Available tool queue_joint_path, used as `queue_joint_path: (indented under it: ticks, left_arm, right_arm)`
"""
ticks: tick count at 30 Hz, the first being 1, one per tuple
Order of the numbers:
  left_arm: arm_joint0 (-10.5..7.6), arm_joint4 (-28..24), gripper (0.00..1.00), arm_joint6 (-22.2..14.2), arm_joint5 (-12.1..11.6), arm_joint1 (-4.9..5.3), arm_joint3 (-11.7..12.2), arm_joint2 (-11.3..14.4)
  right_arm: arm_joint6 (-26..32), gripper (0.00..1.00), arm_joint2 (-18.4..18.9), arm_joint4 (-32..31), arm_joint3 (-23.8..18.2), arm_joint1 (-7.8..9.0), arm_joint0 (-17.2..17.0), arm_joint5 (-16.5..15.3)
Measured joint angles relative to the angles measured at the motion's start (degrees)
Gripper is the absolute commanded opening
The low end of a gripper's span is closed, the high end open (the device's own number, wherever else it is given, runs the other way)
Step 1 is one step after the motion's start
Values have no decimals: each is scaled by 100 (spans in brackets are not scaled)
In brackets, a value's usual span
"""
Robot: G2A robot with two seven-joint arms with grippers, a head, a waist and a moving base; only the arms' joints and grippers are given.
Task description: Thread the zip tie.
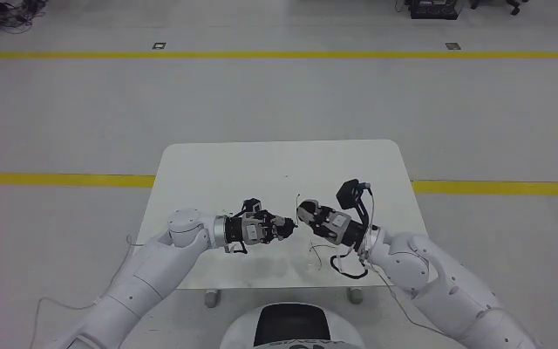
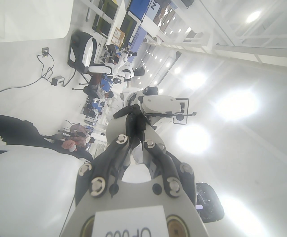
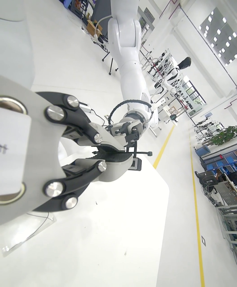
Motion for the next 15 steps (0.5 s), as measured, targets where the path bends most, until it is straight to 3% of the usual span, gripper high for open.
queue_joint_path:
  ticks: [15]
  left_arm:
    - [0,0,0,0,0,0,0,0]
  right_arm:
    - [39,0,-47,-78,-16,48,-57,0]
